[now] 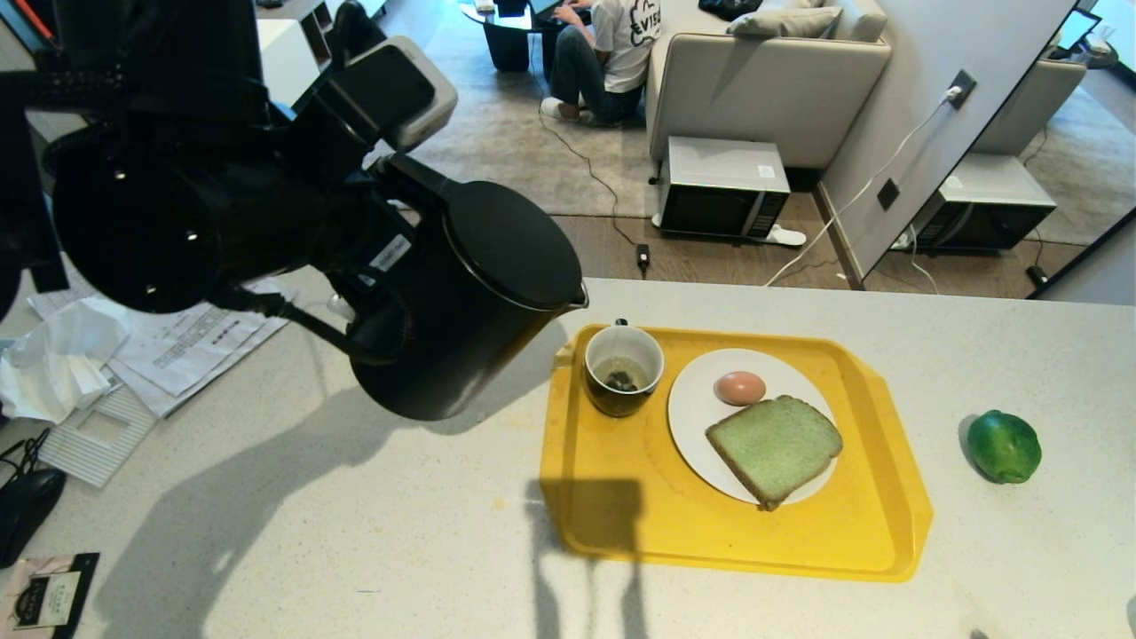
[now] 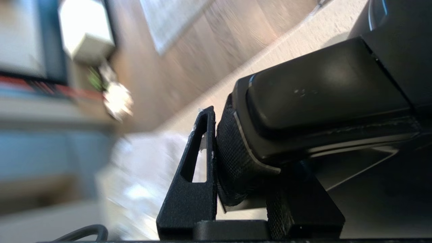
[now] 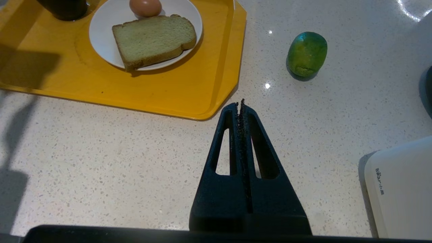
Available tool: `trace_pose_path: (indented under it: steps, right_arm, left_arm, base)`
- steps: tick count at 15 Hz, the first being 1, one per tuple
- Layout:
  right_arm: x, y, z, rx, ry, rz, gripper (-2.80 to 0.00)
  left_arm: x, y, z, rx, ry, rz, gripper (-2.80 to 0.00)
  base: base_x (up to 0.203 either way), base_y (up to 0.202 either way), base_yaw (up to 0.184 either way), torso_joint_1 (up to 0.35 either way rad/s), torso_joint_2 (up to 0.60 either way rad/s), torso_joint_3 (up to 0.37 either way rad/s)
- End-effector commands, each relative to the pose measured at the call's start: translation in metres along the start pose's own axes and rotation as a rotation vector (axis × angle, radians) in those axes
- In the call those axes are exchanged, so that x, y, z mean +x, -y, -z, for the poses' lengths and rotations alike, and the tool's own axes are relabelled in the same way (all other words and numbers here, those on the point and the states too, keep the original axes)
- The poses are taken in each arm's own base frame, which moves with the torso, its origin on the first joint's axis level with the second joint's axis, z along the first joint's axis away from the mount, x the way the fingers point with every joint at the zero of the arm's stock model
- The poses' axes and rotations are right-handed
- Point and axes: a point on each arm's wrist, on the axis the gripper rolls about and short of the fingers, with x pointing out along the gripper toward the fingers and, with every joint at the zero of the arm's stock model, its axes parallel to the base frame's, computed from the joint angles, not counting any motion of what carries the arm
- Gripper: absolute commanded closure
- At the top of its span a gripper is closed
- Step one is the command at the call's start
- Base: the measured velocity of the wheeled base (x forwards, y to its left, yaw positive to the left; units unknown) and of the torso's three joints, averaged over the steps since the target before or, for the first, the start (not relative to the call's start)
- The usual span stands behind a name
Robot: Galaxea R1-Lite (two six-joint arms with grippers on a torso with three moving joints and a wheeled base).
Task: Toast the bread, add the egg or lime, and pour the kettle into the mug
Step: Put the kettle back
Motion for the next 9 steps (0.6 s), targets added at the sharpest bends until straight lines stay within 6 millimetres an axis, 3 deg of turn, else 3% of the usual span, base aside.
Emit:
trace_pose_path:
  steps: [1,6,9]
  right_arm:
    - [0.0,0.0,0.0,-0.001,-0.001,0.0,0.0]
    - [0.0,0.0,0.0,-0.001,-0.001,0.0,0.0]
    - [0.0,0.0,0.0,-0.001,-0.001,0.0,0.0]
  left_arm:
    - [-0.006,0.0,0.025,-0.213,-0.045,0.011,0.0]
    - [0.021,0.008,0.066,-0.401,0.036,-0.053,0.0]
    - [0.036,0.007,0.092,-0.425,0.09,-0.04,0.0]
  base:
    - [0.0,0.0,0.0,0.0,0.0,0.0]
    - [0.0,0.0,0.0,0.0,0.0,0.0]
    - [0.0,0.0,0.0,0.0,0.0,0.0]
